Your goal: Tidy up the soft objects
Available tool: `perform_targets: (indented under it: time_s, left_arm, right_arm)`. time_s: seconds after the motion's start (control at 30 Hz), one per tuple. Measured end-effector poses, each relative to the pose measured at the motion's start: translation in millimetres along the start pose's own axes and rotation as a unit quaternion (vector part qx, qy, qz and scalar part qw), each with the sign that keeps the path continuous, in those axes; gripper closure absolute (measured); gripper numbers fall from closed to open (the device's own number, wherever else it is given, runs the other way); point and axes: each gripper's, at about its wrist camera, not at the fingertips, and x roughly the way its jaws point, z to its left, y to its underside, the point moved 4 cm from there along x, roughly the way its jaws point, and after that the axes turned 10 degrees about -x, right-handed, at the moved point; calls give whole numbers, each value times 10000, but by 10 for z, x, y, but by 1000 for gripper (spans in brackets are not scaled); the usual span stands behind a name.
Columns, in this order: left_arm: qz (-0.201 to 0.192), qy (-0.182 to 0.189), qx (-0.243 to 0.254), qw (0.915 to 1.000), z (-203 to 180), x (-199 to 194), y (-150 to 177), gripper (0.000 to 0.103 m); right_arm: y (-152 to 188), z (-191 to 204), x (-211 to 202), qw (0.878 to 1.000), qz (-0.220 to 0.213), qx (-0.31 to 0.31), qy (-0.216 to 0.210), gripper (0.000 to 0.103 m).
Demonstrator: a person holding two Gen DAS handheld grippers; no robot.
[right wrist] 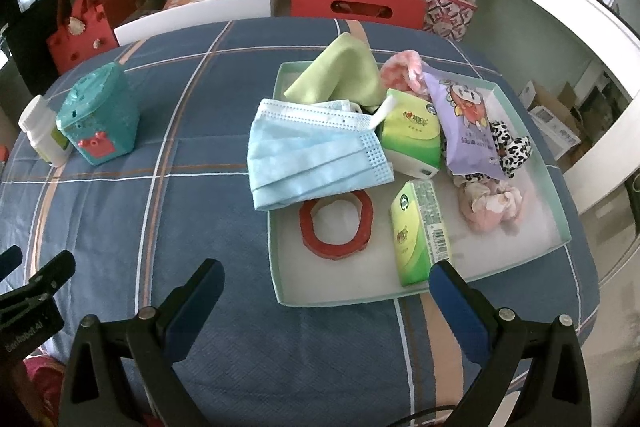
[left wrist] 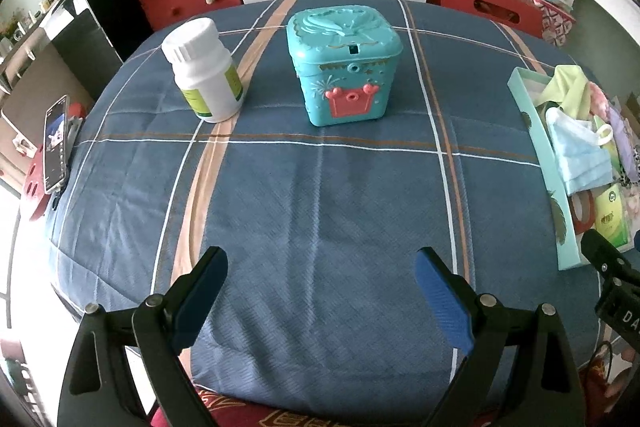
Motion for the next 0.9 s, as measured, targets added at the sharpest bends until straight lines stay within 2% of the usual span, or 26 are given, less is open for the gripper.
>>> perform_targets:
  time_s: [0.9]
  left_arm:
    - [34,-65,120,9999,-26,13,27,9]
  right_arm:
    - [32,-81,22,9996,77,245,-78,0]
